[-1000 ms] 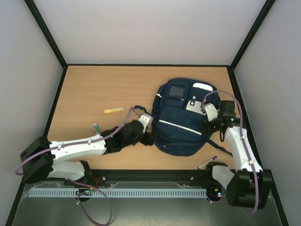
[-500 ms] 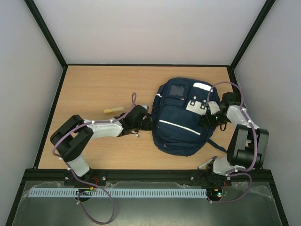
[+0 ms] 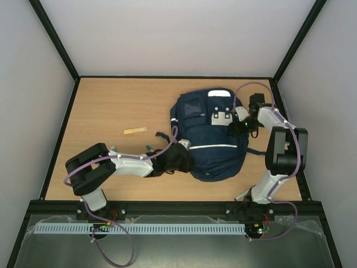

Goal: Pack the student bag
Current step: Zip the student bag at the center of the board.

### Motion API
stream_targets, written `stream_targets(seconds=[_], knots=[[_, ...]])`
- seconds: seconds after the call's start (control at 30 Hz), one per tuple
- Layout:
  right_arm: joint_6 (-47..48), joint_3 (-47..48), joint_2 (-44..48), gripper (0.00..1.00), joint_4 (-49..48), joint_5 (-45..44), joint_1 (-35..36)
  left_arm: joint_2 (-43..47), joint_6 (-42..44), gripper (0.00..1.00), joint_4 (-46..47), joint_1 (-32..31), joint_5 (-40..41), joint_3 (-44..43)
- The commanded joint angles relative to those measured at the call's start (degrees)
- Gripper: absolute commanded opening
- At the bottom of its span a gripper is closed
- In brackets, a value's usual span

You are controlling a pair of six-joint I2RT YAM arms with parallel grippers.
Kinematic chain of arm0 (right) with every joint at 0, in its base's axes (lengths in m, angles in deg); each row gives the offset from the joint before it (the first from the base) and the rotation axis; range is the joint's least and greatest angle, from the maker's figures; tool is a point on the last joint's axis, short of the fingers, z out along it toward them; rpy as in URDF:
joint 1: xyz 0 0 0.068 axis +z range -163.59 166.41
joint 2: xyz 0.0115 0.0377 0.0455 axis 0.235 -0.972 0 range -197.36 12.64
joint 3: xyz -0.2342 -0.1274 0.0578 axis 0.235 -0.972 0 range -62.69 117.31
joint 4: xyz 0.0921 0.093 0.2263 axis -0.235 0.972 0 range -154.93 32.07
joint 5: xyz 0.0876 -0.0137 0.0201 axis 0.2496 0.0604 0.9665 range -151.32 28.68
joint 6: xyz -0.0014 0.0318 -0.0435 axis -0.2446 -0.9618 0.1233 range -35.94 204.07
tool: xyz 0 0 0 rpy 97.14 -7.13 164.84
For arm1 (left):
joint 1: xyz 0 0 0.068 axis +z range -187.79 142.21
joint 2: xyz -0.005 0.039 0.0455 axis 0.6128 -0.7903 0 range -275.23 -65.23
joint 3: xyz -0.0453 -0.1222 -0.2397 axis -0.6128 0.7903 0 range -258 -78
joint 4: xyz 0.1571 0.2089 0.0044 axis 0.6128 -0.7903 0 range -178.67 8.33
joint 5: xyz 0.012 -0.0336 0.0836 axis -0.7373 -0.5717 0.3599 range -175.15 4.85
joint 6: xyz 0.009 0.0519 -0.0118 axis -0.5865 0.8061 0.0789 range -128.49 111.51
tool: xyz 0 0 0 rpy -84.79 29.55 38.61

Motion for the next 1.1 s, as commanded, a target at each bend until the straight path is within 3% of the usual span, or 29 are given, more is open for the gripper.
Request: stream_targets(seconds=[0.0,0.1,0.23,0.43,0.6,0.8,1.07], knots=[[-4.7,4.4,-5.5,0.83,-4.9,4.7,3.5,2.8,-1.9,0.43,-1.1,-7.2,0.0,2.1],[-3.3,5.5,-4.3,0.81,-5.0,7.4,3.6,4.0,-1.7,0.45,-4.4,-9.4,2.1,2.5],[3.4,1.5,5.5,0.84,-2.8,9.6,3.4,9.1,1.3,0.61,-13.5,-10.7,6.6,2.6],[14.8,-5.7,21.6,0.83,7.6,13.7,3.3,17.9,16.4,0.66,-17.6,-11.0,3.4,4.0],[26.0,-11.3,30.9,0.67,17.3,19.4,3.3,17.6,26.3,0.67,-15.5,-10.9,-0.2,1.5],[42.3,-22.4,40.3,0.48,24.6,21.8,3.4,11.4,34.9,0.6,-10.4,-10.0,-6.7,-2.8],[51.5,-32.2,46.2,0.4,24.2,22.3,3.8,3.7,39.1,0.6,-3.4,-6.9,-17.1,-4.9]])
